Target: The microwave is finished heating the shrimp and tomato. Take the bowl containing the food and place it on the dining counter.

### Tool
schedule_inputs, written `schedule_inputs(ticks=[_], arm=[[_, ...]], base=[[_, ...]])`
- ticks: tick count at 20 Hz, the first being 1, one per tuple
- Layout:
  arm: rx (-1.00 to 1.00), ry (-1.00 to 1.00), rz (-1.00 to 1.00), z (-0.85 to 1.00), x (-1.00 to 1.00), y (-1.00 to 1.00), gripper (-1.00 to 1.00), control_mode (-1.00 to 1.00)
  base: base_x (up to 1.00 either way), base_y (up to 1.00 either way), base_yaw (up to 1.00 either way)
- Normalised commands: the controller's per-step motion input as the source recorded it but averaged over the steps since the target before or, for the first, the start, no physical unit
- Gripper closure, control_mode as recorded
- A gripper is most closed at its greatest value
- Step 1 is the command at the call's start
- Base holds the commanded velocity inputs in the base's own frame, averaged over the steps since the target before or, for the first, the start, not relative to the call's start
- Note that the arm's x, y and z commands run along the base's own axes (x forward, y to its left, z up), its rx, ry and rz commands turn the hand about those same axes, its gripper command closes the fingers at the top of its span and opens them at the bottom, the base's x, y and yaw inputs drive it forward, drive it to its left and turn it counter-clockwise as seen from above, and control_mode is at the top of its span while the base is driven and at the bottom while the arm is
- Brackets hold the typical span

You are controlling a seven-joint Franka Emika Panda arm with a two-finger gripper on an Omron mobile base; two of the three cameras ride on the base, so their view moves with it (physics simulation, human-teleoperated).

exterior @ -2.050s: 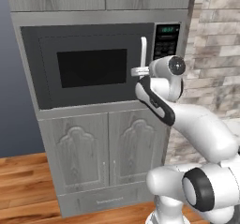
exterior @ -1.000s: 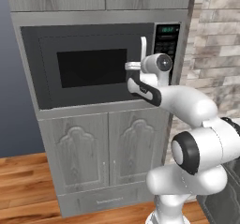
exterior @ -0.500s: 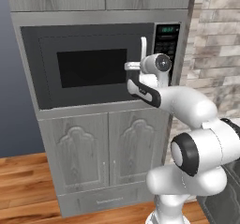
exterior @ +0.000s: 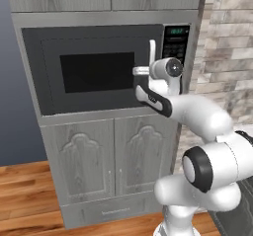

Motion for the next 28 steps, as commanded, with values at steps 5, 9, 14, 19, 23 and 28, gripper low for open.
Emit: schedule_inputs(ticks=[5, 9, 14, 19, 23, 28], arm=[[0.0, 0.0, 0.01, 0.22, -0.78, 0.09, 1.0, -1.0], [0.0, -0.06, 0.0, 0.47, -1.0, 0.34, 1.0, -1.0], [-0.04, -0.13, 0.0, 0.58, -1.0, 0.59, 1.0, -1.0], [-0.07, -0.11, -0.03, 0.74, -1.0, 0.71, 1.0, -1.0], [-0.09, -0.06, -0.04, 0.86, -1.0, 0.7, 1.0, -1.0], [-0.14, 0.0, -0.07, 0.88, -1.0, 0.79, -1.0, -1.0]], base=[[0.0, 0.0, 0.0], [0.0, 0.0, 0.0], [0.0, 0.0, 0.0], [0.0, 0.0, 0.0], [0.0, 0.0, 0.0], [0.0, 0.0, 0.0]])
